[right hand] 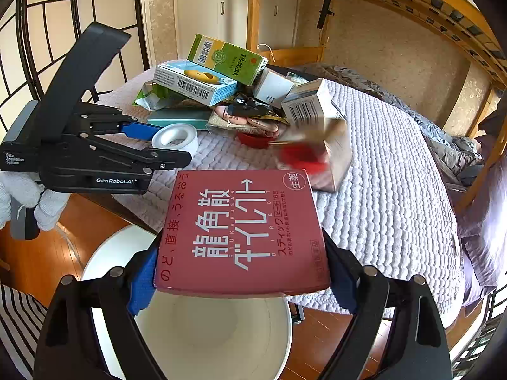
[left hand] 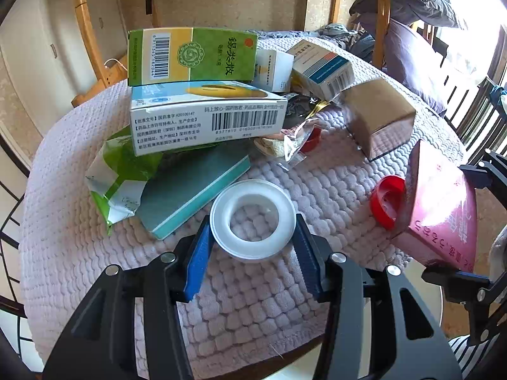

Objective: Collect trash
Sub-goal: 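Grasp the white tape roll with the left tool while the right tool holds the red box, then carry the tape roll and red box over the white trash bin with both tools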

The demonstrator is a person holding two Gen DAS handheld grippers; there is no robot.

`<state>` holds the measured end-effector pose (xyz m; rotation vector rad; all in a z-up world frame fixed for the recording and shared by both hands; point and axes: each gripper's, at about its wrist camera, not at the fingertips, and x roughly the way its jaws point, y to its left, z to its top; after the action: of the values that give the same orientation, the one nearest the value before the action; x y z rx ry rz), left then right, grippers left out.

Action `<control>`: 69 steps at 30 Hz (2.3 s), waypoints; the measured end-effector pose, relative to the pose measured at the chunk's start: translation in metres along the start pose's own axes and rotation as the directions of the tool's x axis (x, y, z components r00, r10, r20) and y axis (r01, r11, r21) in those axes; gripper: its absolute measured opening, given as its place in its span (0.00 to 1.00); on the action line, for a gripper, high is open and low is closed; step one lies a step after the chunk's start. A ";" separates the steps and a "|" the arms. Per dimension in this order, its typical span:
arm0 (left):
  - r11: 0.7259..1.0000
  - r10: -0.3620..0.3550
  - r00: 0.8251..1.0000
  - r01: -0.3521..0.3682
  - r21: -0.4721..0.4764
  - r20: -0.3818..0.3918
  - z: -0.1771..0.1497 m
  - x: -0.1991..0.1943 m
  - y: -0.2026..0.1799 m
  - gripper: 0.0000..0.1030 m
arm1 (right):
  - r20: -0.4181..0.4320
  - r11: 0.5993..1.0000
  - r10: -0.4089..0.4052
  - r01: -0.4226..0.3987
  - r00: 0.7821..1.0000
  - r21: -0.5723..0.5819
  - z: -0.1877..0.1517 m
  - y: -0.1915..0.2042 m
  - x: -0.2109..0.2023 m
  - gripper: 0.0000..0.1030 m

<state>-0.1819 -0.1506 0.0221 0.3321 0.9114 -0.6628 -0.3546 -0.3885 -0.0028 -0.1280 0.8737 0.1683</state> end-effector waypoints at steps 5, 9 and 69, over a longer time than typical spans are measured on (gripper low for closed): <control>0.999 0.008 1.000 -0.007 -0.035 0.011 -0.009 -0.017 -0.004 0.50 | 0.004 0.999 0.015 -0.015 1.000 0.041 -0.001 -0.006 -0.004 0.84; 0.997 -0.009 1.000 0.010 -0.077 0.018 -0.022 -0.030 -0.007 0.50 | 0.003 0.994 0.052 -0.052 0.999 0.097 -0.003 -0.012 -0.008 0.84; 0.980 -0.012 0.978 -0.030 -0.197 -0.207 -0.130 -0.029 -0.055 0.50 | -0.213 0.970 0.093 -0.040 0.973 0.240 -0.093 0.022 0.001 0.84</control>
<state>-0.3110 -0.1126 -0.0297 0.2279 1.1657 -0.5292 -0.4275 -0.3835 -0.0636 0.1056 1.1156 0.1137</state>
